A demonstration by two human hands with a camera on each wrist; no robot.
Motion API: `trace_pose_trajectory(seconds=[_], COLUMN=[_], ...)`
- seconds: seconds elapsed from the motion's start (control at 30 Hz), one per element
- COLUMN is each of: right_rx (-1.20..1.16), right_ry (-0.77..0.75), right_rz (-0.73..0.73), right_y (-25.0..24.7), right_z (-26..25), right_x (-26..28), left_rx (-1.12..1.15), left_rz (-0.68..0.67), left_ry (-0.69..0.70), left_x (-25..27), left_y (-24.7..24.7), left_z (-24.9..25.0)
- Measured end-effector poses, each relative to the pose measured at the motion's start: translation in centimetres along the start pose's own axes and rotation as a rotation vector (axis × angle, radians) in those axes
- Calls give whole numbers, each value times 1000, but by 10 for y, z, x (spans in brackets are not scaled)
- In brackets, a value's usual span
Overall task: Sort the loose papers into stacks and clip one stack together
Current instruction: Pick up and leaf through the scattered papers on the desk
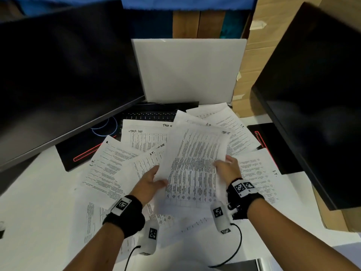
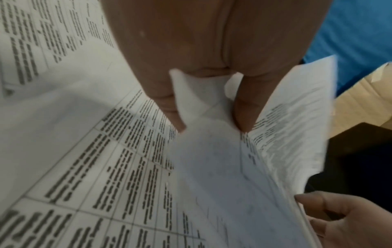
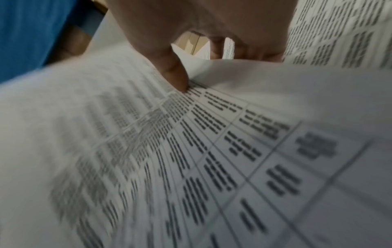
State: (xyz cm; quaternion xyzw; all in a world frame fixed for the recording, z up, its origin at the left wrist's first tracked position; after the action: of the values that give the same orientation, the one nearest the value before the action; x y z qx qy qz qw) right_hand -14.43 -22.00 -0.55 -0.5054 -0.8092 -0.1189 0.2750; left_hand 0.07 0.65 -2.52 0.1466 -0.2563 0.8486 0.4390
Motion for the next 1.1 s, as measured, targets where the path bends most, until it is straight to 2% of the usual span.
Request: trace_pose_trajectory(seconds=[0.1,0.2,0.37,0.43,0.5,0.6,0.87,1.0,1.1], right_rx=[-186,-165,-131,-118,-134,-158,-165,-222,-266], right_ry=[-17,-195,-484,-541,-550,-558,-473,-485,-483], right_rz=[-90,-147,-200,-239,-273,-293,-293,-305,-300], right_y=[12,25,46,54,62,67,69,69,70], right_z=[-20,-50,-86,-89,-89,-84,-51,-59,-70], right_x=[5,22,38,42,50,53,53,57,60], left_rx=[-47,-82,194,169,251,345,293,255,264], left_rz=[55,209,486,599,677,729,713,723,752], left_ry=[49,138,302,332,339,294,184,183,233], left_x=[2,9,27,35,40,43,43,45,48], left_y=[-7,-15,-42,-52,-57,-58,-44,-47,-53], left_z=[9,30,67,78,88,92,63,66,77])
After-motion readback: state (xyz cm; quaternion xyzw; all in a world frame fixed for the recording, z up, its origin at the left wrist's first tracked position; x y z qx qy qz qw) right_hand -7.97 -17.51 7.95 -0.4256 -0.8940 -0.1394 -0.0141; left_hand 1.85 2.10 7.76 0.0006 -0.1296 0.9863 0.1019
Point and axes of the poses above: each hand's wrist, its own x-axis away from the middle knuckle, its own y-axis out of the palm, z = x × y, the point moved 5 cm from there along -x, towards the middle knuckle, and after that the axes turned 15 degrees about -x, right-handed, at the moved point
